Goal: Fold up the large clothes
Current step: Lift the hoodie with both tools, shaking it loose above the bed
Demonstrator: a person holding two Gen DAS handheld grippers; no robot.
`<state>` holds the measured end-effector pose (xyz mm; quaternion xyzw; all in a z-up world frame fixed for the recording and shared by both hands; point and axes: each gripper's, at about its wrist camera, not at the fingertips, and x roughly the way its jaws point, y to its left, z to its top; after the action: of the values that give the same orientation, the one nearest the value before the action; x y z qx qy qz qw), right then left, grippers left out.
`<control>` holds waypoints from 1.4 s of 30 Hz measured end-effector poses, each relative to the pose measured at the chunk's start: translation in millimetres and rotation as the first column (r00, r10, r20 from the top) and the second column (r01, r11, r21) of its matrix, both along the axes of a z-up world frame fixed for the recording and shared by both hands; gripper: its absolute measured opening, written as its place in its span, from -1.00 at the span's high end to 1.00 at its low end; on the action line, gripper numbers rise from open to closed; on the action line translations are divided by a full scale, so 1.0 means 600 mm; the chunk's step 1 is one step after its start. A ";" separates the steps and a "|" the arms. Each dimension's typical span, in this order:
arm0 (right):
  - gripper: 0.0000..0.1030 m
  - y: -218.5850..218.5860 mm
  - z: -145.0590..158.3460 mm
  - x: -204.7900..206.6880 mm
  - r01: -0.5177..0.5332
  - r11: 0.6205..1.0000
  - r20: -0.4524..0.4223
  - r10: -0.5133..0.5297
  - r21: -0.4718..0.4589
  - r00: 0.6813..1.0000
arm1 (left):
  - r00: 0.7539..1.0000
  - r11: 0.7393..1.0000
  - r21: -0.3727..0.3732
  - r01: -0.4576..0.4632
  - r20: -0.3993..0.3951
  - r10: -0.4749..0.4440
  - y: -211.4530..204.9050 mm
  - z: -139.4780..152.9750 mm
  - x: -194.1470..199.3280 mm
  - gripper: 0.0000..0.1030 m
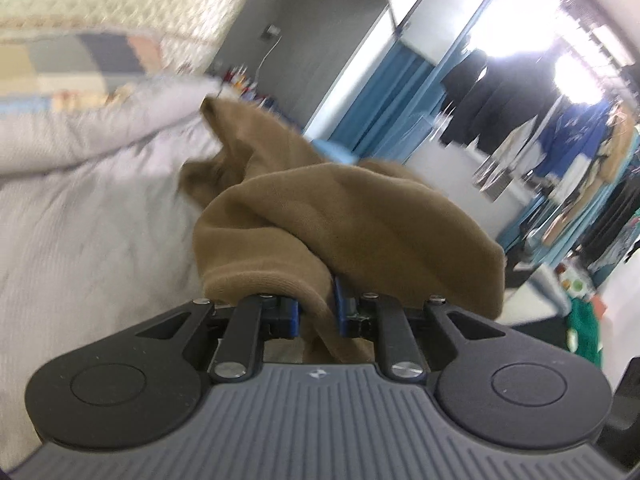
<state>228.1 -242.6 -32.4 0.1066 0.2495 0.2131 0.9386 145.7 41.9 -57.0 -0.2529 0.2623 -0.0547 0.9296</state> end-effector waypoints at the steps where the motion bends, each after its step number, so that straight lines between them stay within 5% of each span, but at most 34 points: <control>1: 0.57 -0.001 -0.008 0.004 -0.001 1.000 -0.032 0.001 -0.001 0.999 | 1.000 1.000 0.009 -0.005 -0.024 0.005 -0.002 -0.019 0.000 0.62; 6: 0.55 -0.011 -0.058 0.047 0.017 1.000 -0.211 -0.014 0.014 0.977 | 0.990 1.000 0.021 -0.019 -0.136 0.022 -0.014 -0.101 0.025 0.62; 11: 0.54 -0.025 -0.087 0.061 0.035 0.998 -0.250 -0.020 0.054 0.968 | 0.981 1.000 0.006 -0.025 -0.190 0.026 -0.009 -0.160 0.061 0.62; 12: 0.45 -0.032 -0.089 0.060 0.046 0.996 -0.255 -0.026 0.075 0.967 | 0.980 1.000 0.004 -0.026 -0.199 0.026 -0.007 -0.166 0.066 0.62; 15: -0.23 -0.064 -0.079 0.033 0.090 0.984 -0.232 -0.052 0.156 0.971 | 0.975 1.000 -0.002 -0.018 -0.222 0.017 -0.003 -0.180 0.078 0.62; 16: -0.29 -0.077 -0.072 0.026 0.100 0.979 -0.208 -0.062 0.179 0.976 | 0.974 1.000 -0.014 -0.015 -0.226 0.012 0.000 -0.182 0.080 0.61; 24: -0.26 -0.063 -0.066 0.040 0.087 0.984 -0.126 -0.067 0.157 0.990 | 0.974 0.999 -0.035 -0.008 -0.229 -0.001 0.009 -0.187 0.090 0.61; 31: -0.07 -0.026 -0.045 0.066 0.049 0.994 0.067 -0.055 0.096 0.996 | 0.969 0.997 -0.081 0.005 -0.245 -0.025 0.026 -0.186 0.092 0.47; 36: 0.06 0.007 -0.085 0.103 -0.004 1.000 -0.078 0.006 0.030 0.997 | 0.965 0.991 -0.127 0.033 -0.255 -0.064 0.046 -0.180 0.068 0.07; 42: 0.12 0.023 -0.148 0.125 0.011 0.997 -0.286 -0.032 -0.076 0.958 | 0.981 0.989 -0.143 -0.034 -0.194 0.006 0.092 -0.143 0.019 -0.25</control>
<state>303.1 -229.0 -121.3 0.1044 0.3897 0.1759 0.8979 157.0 97.4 -142.7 -0.3268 0.3439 -0.0394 0.8794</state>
